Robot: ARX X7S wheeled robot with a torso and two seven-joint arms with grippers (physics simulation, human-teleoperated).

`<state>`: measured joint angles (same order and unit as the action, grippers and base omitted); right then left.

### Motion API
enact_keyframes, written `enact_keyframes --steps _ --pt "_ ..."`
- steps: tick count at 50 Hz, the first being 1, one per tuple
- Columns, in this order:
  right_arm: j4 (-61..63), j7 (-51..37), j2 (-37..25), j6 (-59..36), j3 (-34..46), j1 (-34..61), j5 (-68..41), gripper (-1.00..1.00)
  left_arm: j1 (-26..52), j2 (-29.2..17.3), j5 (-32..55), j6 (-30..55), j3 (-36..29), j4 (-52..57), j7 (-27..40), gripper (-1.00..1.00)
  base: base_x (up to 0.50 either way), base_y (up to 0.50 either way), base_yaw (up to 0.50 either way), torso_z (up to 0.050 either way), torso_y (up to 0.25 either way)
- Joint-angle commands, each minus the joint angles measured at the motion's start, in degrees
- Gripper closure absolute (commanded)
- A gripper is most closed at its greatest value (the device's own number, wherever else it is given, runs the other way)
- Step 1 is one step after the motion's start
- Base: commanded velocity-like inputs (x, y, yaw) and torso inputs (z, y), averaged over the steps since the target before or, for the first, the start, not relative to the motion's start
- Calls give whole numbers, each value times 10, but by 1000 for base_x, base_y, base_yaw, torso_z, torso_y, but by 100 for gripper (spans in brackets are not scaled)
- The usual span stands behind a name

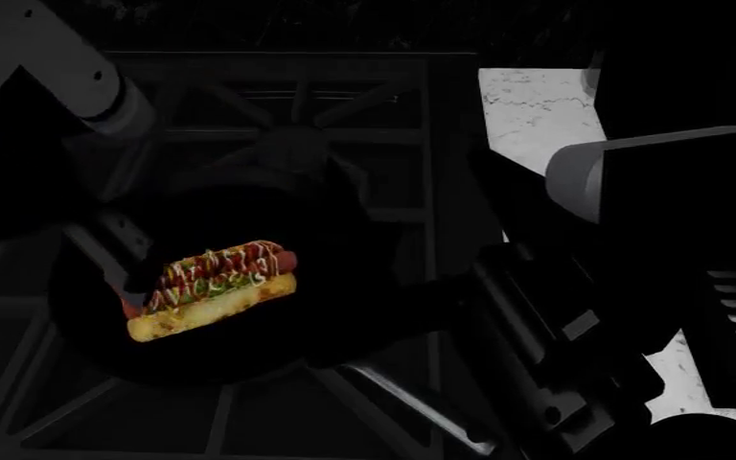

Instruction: Pick the hot dog from the plate and place it in the pan.

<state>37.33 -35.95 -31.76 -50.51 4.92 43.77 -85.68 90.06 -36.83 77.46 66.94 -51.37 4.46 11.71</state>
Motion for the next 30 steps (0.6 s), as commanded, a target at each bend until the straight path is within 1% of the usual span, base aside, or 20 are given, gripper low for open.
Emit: enact_keyframes --steps 1,10,12,19,28,30 --pt "-5 7 5 2 -3 2 8 -100 -18 -42 44 -23 58 74 54 -100 0 0 0 0 0" --pt "-8 7 6 2 1 5 9 -100 -74 -86 73 -75 98 152 90 -100 0 0 0 0 0" --pt "-6 5 6 2 2 6 7 -100 -99 -102 81 -103 117 174 100 -100 0 0 0 0 0" --pt "4 -4 7 2 5 8 -1 -100 -151 -142 93 -157 151 246 122 -100 0 0 0 0 0" --pt "34 -20 1 6 -1 0 -21 -100 -240 -195 82 -237 192 340 139 -100 0 0 0 0 0" --pt "41 -24 -2 7 -4 -3 -26 -100 -251 -201 87 -248 197 347 143 -100 0 0 0 0 0"
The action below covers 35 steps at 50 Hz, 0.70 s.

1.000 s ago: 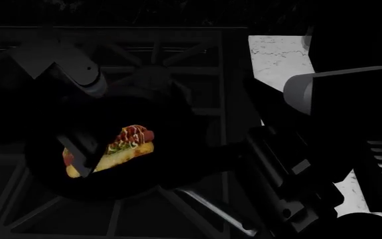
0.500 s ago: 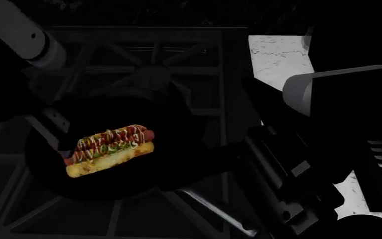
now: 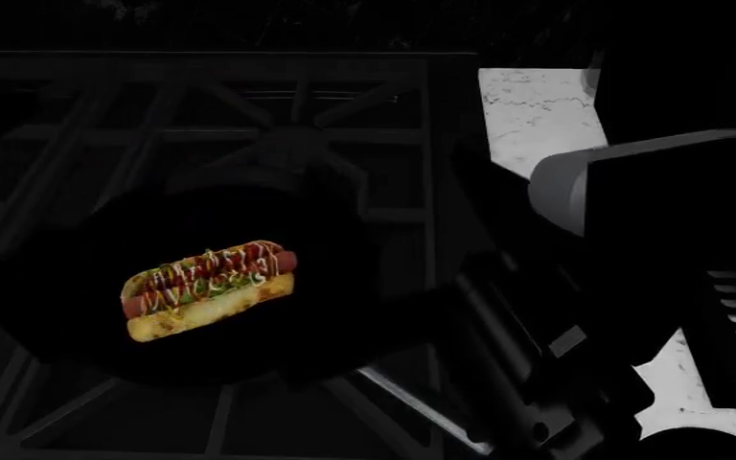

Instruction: Pick the hot dog from the plate and place it in the pan.

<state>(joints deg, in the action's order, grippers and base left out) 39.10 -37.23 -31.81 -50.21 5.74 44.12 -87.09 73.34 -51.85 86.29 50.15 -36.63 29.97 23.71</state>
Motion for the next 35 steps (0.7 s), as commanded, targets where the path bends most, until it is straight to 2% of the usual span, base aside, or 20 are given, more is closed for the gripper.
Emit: enact_keyframes --steps 1,13,18,20,21,22,24,29,32,35 --pt "29 -15 -3 6 -15 -9 -14 -100 -93 -56 -6 -87 53 103 24 -100 0 0 0 0 0" --pt "147 -65 -37 39 -65 -79 -63 -100 -262 -126 -78 -215 98 222 46 -100 0 0 0 0 0" --pt "205 -92 -59 57 -97 -116 -86 -100 -358 -170 -126 -294 125 265 56 -100 0 0 0 0 0" --pt "209 -94 -45 31 -129 -119 -101 -100 -393 -186 -144 -322 133 276 59 -100 0 0 0 0 0" --pt "209 -102 -17 -14 -169 -115 -130 -100 -406 -192 -153 -332 136 281 62 -100 0 0 0 0 0" --pt "209 -146 56 -100 -255 -94 -216 -100 -441 -206 -171 -362 143 292 68 -100 0 0 0 0 0" --pt "209 -238 134 -254 -393 -77 -375 -100 -499 -237 -215 -424 139 300 77 -100 0 0 0 0 0" --pt "209 -410 184 -328 -474 -61 -579 -100 -599 -344 -362 -625 39 300 137 -100 0 0 0 0 0" --pt "209 -520 204 -351 -495 -51 -688 -100 -636 -379 -435 -694 -5 300 180 -100 0 0 0 0 0" --pt "209 -526 207 -376 -571 -76 -749 -100 -668 -381 -501 -730 -36 299 223 -100 0 0 0 0 0"
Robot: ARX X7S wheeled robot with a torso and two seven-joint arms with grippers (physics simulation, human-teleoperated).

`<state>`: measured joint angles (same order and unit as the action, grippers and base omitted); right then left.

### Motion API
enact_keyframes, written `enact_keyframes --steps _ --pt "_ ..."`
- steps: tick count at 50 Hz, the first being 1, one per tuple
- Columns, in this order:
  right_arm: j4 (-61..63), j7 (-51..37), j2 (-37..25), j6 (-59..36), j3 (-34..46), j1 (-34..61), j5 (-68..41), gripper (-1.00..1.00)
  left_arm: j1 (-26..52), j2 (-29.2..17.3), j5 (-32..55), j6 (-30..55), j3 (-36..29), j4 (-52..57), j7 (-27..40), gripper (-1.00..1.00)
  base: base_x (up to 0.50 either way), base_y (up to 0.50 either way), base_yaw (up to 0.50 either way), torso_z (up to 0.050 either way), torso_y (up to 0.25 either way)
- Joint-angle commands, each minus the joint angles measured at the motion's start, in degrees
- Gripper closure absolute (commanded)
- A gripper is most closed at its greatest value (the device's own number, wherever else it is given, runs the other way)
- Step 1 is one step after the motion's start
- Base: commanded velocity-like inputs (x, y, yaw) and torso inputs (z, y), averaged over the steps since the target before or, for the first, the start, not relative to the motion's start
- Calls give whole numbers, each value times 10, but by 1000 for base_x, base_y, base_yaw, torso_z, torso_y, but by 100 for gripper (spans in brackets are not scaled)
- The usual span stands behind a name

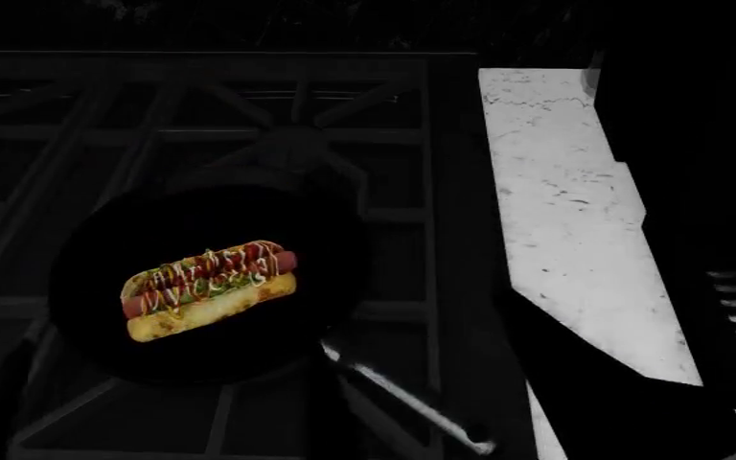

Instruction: Pick the hot dog from the plate and place it in the pan.

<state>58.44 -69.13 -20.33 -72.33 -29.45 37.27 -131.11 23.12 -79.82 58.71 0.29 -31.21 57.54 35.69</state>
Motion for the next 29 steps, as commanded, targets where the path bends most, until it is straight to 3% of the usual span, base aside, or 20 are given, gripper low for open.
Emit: enact_keyframes --steps 1,7,8,9,12,13,16,29 --pt "15 -208 94 -165 -249 -20 -332 -100 -177 -102 -250 -244 -102 20 119 -100 0 0 0 0 0" --pt "15 -207 79 -176 -363 -50 -426 -100 -229 -102 -351 -295 -153 -9 203 -100 0 0 0 0 0" --pt "15 -206 77 -176 -374 -53 -435 -100 -196 -102 -283 -263 -120 10 178 -100 0 0 0 0 0" --pt "15 -206 78 -177 -383 -53 -439 -100 -193 -102 -275 -265 -117 13 185 -100 0 0 0 0 0" --pt "15 -206 81 -177 -383 -46 -432 -100 -209 -102 -310 -273 -132 9 209 -100 0 0 0 0 0" --pt "15 -206 87 -177 -383 -43 -427 -100 -184 -102 -254 -261 -107 14 194 -100 0 0 0 0 0" --pt "15 -206 95 -176 -380 -37 -414 -100 -177 -101 -232 -254 -100 13 197 -100 0 0 0 0 0" --pt "15 -207 104 -176 -402 -31 -409 -100 -169 -101 -204 -262 -90 22 233 -100 0 0 0 0 0"
